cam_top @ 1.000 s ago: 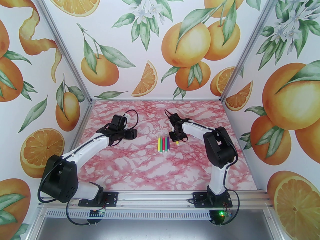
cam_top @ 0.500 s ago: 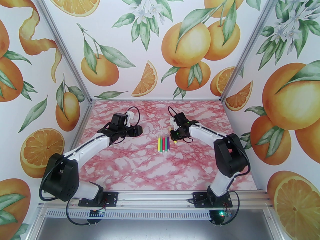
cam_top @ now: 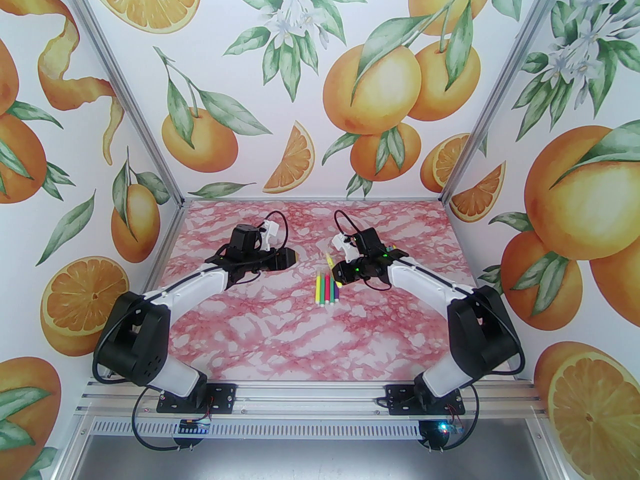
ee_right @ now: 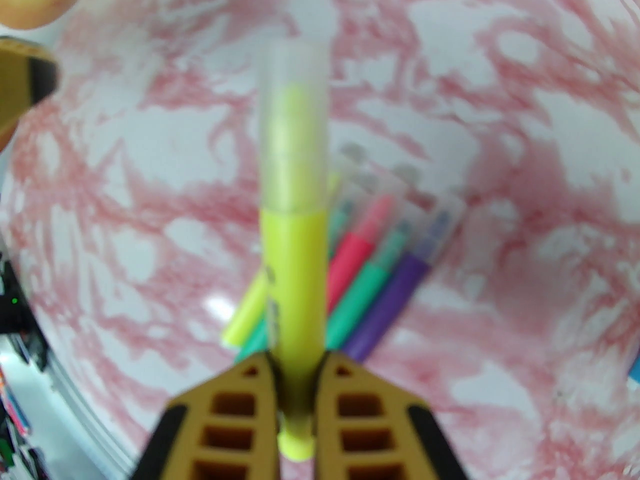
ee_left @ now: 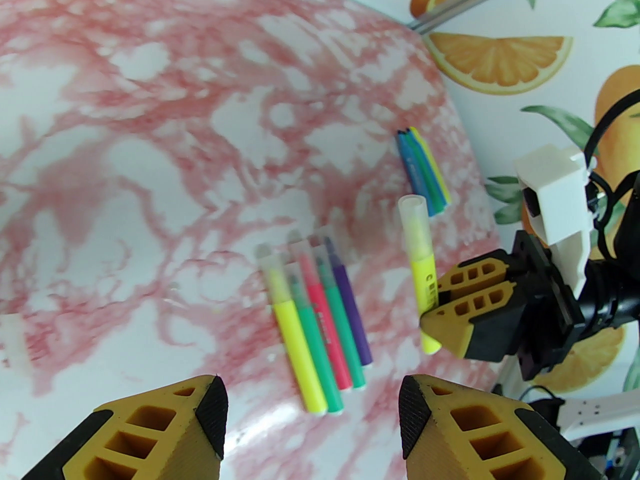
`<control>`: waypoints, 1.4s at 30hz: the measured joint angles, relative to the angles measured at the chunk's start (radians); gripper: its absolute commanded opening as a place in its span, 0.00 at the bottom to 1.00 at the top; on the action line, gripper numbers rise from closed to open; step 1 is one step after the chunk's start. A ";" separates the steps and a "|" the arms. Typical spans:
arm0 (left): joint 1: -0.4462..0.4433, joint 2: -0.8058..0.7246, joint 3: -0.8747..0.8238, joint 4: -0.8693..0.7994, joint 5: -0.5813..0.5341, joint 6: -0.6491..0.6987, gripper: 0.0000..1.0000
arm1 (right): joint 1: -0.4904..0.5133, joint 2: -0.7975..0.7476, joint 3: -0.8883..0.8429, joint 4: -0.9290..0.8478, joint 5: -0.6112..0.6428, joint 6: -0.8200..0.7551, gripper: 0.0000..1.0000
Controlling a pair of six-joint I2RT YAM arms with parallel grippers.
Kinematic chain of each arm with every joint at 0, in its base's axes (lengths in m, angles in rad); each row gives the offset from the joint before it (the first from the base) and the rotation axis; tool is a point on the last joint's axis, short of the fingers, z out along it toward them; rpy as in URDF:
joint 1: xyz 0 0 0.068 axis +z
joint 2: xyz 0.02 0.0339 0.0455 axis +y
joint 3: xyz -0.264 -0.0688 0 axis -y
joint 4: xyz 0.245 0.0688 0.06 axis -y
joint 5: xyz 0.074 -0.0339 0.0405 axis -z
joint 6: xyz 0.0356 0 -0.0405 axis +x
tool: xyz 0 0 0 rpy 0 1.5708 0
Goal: Open the pen caps
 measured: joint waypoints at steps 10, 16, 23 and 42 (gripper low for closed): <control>-0.046 0.069 0.016 0.110 0.094 -0.053 0.55 | 0.034 -0.012 -0.001 0.032 -0.053 0.000 0.02; -0.054 0.089 0.042 0.138 0.119 -0.066 0.53 | 0.047 -0.012 -0.001 0.042 -0.066 0.000 0.02; -0.059 0.103 0.055 0.160 0.129 -0.073 0.52 | 0.066 -0.012 -0.001 0.042 -0.072 0.000 0.02; -0.066 0.122 0.068 0.182 0.142 -0.098 0.40 | 0.100 -0.026 0.002 0.041 -0.088 -0.016 0.02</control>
